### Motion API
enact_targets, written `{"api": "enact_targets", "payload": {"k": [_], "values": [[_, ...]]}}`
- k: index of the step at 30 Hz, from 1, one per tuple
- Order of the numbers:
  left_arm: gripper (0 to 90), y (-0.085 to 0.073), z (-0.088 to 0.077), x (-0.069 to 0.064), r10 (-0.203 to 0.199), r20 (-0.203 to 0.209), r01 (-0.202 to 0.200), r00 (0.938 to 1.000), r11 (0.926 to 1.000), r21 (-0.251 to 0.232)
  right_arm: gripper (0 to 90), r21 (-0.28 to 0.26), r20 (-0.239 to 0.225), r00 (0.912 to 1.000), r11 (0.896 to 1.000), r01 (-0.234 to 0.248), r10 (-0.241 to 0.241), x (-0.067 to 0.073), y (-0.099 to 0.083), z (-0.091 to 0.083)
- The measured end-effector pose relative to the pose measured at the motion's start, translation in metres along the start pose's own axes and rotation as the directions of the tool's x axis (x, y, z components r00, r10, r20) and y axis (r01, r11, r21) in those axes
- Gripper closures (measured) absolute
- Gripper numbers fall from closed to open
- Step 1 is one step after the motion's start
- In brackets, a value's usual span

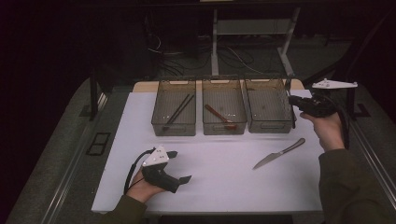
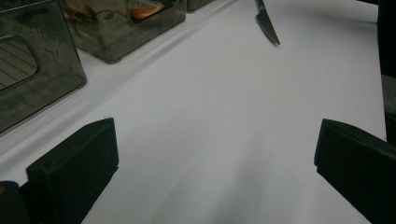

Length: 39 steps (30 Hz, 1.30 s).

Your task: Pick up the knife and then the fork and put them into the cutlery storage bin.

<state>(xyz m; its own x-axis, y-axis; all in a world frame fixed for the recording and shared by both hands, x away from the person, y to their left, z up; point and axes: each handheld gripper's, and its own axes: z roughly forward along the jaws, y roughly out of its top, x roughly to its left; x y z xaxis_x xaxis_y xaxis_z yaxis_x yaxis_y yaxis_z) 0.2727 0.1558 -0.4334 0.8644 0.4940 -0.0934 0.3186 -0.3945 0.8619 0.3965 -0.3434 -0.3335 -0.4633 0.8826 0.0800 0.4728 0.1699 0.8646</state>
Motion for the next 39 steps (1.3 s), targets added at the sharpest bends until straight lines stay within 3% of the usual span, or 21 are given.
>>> {"api": "enact_targets", "payload": {"k": [4,12,20,39], "values": [[0.0,0.000,0.000,0.000,-0.001,0.002,0.001,1.0000,1.0000,0.000,85.2,-0.014,0.006,1.0000,1.000,-0.007,0.007,-0.003,0.009,0.010],[0.0,0.000,-0.001,0.000,0.001,0.005,-0.001,1.0000,1.0000,-0.001,85.2,0.008,0.030,0.9995,1.000,0.005,-0.006,-0.005,0.016,0.030],[0.0,0.000,-0.001,0.000,0.001,0.009,-0.001,1.0000,1.0000,-0.006,85.2,0.085,0.063,0.9978,0.996,0.017,-0.023,-0.011,0.006,0.049],[0.0,0.000,0.000,0.000,-0.001,0.012,0.001,0.9999,1.0000,-0.003,85.0,0.212,0.063,0.9979,0.977,0.002,-0.016,-0.020,-0.023,0.069]]}}
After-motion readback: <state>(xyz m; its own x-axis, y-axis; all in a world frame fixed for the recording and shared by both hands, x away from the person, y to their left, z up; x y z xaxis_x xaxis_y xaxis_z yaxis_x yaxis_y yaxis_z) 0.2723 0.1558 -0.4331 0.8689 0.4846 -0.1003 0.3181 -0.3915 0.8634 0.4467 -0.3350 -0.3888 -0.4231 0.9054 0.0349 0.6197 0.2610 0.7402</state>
